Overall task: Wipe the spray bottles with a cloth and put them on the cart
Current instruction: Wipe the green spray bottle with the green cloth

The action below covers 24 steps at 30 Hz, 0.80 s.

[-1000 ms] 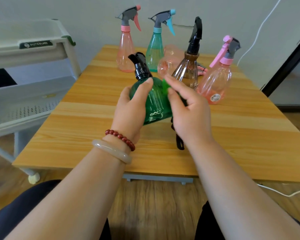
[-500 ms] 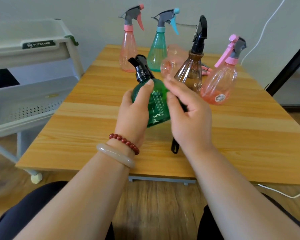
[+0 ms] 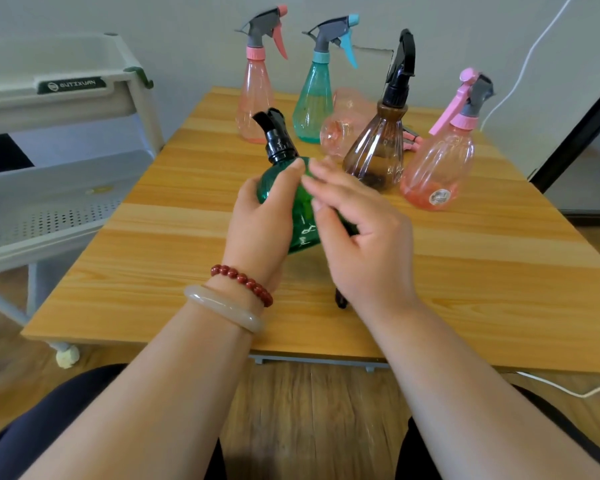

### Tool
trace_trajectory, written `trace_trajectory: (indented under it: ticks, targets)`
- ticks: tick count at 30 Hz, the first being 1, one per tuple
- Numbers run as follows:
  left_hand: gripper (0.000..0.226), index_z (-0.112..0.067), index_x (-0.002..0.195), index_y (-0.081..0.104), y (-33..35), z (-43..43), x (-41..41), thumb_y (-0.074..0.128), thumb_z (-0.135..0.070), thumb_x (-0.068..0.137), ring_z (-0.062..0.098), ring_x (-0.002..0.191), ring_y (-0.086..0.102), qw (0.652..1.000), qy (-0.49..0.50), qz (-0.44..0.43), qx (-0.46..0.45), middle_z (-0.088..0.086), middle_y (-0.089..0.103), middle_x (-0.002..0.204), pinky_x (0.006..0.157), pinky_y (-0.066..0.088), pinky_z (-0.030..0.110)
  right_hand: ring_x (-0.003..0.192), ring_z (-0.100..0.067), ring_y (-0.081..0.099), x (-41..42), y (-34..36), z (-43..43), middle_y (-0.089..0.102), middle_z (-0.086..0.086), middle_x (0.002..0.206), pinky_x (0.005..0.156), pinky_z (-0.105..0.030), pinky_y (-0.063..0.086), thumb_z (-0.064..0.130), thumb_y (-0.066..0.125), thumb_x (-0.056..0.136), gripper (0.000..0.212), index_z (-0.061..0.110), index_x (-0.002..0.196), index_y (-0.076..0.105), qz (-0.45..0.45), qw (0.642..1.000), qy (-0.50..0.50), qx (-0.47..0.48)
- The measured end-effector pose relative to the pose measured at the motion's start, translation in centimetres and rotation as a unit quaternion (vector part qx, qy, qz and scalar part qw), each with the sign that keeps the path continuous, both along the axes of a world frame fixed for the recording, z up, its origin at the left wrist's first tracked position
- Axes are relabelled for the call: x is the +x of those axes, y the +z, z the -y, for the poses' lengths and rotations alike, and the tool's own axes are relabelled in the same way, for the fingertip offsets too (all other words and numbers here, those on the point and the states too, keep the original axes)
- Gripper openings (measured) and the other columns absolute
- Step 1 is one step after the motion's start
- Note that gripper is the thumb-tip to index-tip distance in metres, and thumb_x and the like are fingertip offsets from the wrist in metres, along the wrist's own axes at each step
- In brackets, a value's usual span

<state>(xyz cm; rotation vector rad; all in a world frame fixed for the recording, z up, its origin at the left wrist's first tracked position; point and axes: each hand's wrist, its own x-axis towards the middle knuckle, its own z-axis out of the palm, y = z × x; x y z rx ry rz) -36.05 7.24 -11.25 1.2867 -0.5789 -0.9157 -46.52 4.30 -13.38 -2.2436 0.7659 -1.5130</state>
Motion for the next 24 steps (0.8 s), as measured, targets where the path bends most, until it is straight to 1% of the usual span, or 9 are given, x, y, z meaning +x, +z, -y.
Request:
trace_trajectory:
  ticks: [2,4,9,11,14,15,19,21,24]
  targets:
    - [0.104,-0.023,0.141,0.048,-0.5,0.1,-0.2,0.07,-0.076,0.054,0.026,0.122,0.061,1.0,-0.011,0.001,0.003,0.003,0.062,0.134,0.1,0.05,0.053,0.124,0.001,0.055,-0.6,0.6,0.6,0.064,0.004,0.129,0.105,-0.015,0.042,0.006,0.057,0.097,0.028,0.011,0.122,0.068,0.057,0.991,-0.017,0.118]
    - [0.088,-0.021,0.135,0.053,-0.4,0.0,-0.5,0.07,-0.069,0.063,0.021,0.11,0.068,1.0,-0.022,0.006,-0.008,0.001,0.069,0.123,0.094,0.055,0.049,0.122,0.004,0.055,-0.8,0.6,0.8,0.065,0.006,0.128,0.102,-0.011,0.041,0.007,0.057,0.098,0.028,0.015,0.123,0.068,0.089,0.979,-0.029,0.18]
    - [0.099,-0.024,0.141,0.048,0.1,0.0,-0.2,0.064,-0.073,0.056,0.021,0.121,0.06,1.0,-0.001,0.018,0.002,-0.001,0.063,0.132,0.102,0.049,0.049,0.126,-0.011,0.057,-0.2,0.3,0.1,0.064,-0.005,0.128,0.108,-0.026,0.044,0.001,0.06,0.094,0.027,0.004,0.119,0.068,0.017,1.0,-0.005,0.003]
    - [0.094,-0.024,0.14,0.049,0.2,-0.1,-0.2,0.066,-0.07,0.06,0.018,0.12,0.06,1.0,-0.001,0.028,0.002,-0.002,0.063,0.132,0.102,0.049,0.047,0.125,-0.006,0.056,-0.6,0.8,0.6,0.063,0.001,0.131,0.108,-0.025,0.044,0.008,0.06,0.095,0.029,0.01,0.124,0.066,0.014,0.998,-0.005,0.06]
    - [0.069,-0.023,0.123,0.059,0.0,-0.1,-0.3,0.07,-0.061,0.067,0.018,0.102,0.071,1.0,-0.016,0.008,-0.017,-0.001,0.073,0.113,0.093,0.056,0.048,0.116,-0.001,0.056,-1.2,1.5,1.4,0.064,0.005,0.122,0.102,-0.024,0.046,0.016,0.063,0.093,0.023,0.022,0.116,0.067,0.051,0.985,-0.015,0.167]
    - [0.067,-0.023,0.122,0.06,0.0,0.0,-0.2,0.07,-0.061,0.068,0.019,0.102,0.071,1.0,-0.015,0.003,-0.015,0.0,0.073,0.112,0.092,0.056,0.049,0.113,-0.001,0.057,-1.3,1.7,1.5,0.064,0.006,0.117,0.1,-0.021,0.045,0.015,0.065,0.092,0.021,0.023,0.111,0.068,0.048,0.985,-0.015,0.164]
    - [0.106,-0.023,0.141,0.049,0.0,0.3,0.7,0.068,-0.075,0.051,0.027,0.118,0.063,1.0,0.011,-0.003,0.009,0.003,0.064,0.131,0.099,0.05,0.053,0.108,-0.003,0.059,-1.7,2.4,1.1,0.066,0.011,0.106,0.098,-0.017,0.043,0.01,0.069,0.086,0.019,0.023,0.1,0.073,-0.041,0.994,0.06,0.077]
    - [0.107,-0.023,0.142,0.049,0.0,0.1,0.8,0.067,-0.076,0.05,0.027,0.117,0.063,1.0,0.005,0.005,0.012,0.003,0.064,0.13,0.099,0.05,0.053,0.108,-0.003,0.059,-1.9,2.4,1.3,0.066,0.013,0.106,0.099,-0.017,0.042,0.011,0.071,0.085,0.02,0.023,0.101,0.074,-0.087,0.993,0.073,0.038]
    - [0.087,-0.02,0.133,0.056,-0.1,-0.1,0.6,0.07,-0.067,0.062,0.023,0.107,0.069,0.999,-0.032,0.015,0.014,0.002,0.071,0.119,0.094,0.054,0.051,0.109,-0.003,0.058,-1.9,2.4,1.9,0.063,0.01,0.11,0.099,-0.017,0.043,0.013,0.071,0.087,0.024,0.025,0.108,0.07,-0.039,0.997,0.021,0.06]
